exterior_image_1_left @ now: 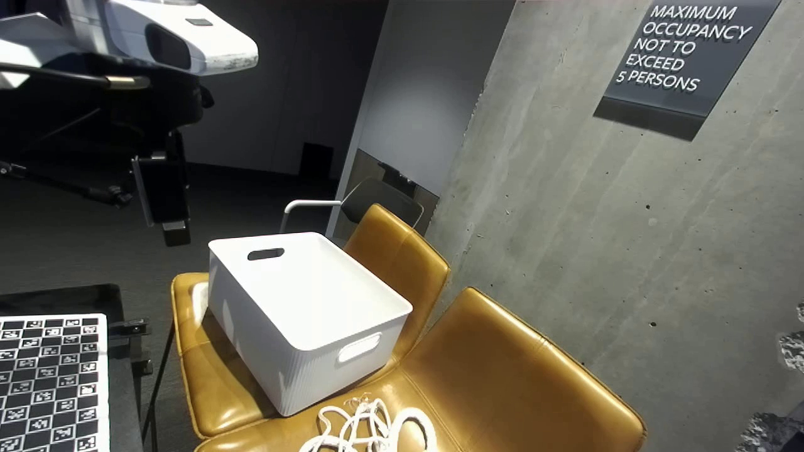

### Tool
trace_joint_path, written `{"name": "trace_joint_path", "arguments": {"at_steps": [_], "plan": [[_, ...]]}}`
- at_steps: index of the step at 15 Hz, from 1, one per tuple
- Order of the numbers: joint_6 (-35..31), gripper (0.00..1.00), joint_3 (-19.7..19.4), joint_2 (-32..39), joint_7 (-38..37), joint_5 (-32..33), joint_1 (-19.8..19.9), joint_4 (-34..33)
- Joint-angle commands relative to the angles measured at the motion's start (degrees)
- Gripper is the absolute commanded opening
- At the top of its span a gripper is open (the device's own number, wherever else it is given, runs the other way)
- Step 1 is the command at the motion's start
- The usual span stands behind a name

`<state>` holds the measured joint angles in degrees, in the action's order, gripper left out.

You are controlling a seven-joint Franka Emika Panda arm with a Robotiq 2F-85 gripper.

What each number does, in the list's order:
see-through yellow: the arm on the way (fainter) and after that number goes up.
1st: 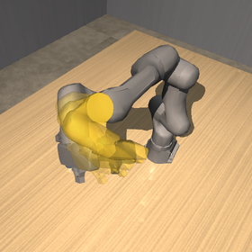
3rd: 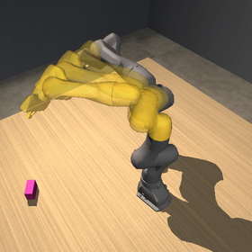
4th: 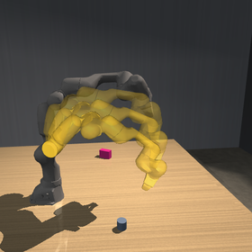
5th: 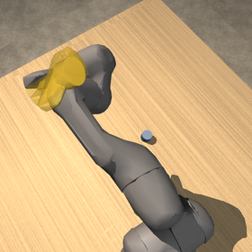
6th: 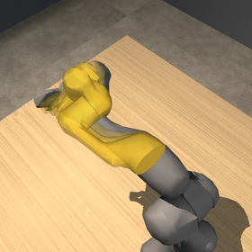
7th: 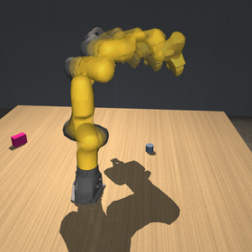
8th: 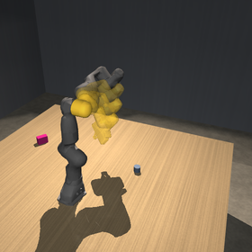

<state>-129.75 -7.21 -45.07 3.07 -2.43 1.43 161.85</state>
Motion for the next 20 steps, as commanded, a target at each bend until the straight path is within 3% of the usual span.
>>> {"name": "trace_joint_path", "arguments": {"at_steps": [1, 6, 8, 11, 15, 20], "plan": [[-5.1, 1.00, -2.8, 3.7, 3.8, 2.1, 4.1, -0.7], [-18.1, 1.00, -12.0, 16.7, 12.7, 3.5, 8.9, -5.6], [-22.7, 1.00, -15.8, 24.2, 16.4, 1.9, 8.2, -9.6], [-23.8, 1.00, -19.5, 33.2, 20.9, -2.5, 5.8, -16.1], [-22.2, 1.00, -17.0, 43.5, 24.0, -9.4, 5.5, -24.8], [-22.1, 1.00, -10.5, 55.9, 25.0, -13.4, 9.7, -35.5]]}}
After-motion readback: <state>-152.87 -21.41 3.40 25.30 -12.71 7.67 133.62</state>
